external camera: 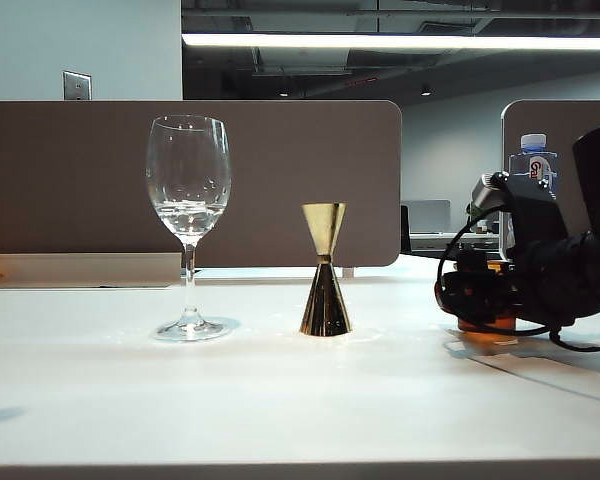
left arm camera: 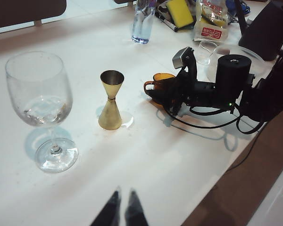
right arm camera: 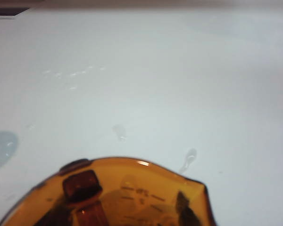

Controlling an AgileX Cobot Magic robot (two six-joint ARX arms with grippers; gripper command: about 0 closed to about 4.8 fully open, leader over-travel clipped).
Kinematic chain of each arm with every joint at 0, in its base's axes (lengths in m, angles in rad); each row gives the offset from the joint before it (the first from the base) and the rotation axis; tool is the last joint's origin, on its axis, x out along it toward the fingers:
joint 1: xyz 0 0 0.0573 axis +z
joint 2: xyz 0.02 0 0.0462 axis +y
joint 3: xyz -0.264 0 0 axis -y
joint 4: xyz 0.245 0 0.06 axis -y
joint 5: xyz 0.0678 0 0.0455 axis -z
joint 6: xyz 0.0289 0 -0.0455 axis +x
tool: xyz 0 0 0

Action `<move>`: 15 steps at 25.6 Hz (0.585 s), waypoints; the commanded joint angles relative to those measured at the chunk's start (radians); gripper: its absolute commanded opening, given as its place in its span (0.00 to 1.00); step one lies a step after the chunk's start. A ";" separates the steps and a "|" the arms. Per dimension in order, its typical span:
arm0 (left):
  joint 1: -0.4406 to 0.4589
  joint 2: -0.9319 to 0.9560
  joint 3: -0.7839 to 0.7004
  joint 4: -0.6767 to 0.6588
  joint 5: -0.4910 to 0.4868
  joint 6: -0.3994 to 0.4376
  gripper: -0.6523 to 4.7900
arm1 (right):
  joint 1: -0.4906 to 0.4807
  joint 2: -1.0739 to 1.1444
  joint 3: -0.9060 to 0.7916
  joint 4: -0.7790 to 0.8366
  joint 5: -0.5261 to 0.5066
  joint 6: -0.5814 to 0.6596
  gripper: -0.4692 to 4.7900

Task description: Pick up the small amber measuring cup and pour the water in it into the jigger, then pick up the jigger and pour the water in it into the wine glass.

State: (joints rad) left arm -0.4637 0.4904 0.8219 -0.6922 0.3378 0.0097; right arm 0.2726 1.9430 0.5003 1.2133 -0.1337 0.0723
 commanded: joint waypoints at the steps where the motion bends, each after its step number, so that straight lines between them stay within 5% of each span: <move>1: 0.001 0.000 0.002 0.013 0.003 0.001 0.17 | 0.005 -0.003 0.002 0.009 0.064 0.002 0.63; 4: 0.001 0.000 0.002 0.013 0.003 0.001 0.17 | 0.013 -0.003 0.003 0.008 0.136 0.002 0.64; 8: 0.001 0.000 0.002 0.013 0.003 0.001 0.17 | 0.024 -0.003 0.023 -0.029 0.204 0.002 0.79; 15: 0.001 0.000 0.002 0.013 0.002 0.001 0.17 | 0.050 -0.003 0.068 -0.060 0.247 0.002 0.79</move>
State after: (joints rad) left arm -0.4633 0.4904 0.8219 -0.6918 0.3378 0.0097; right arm 0.3202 1.9430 0.5632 1.1549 0.1070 0.0731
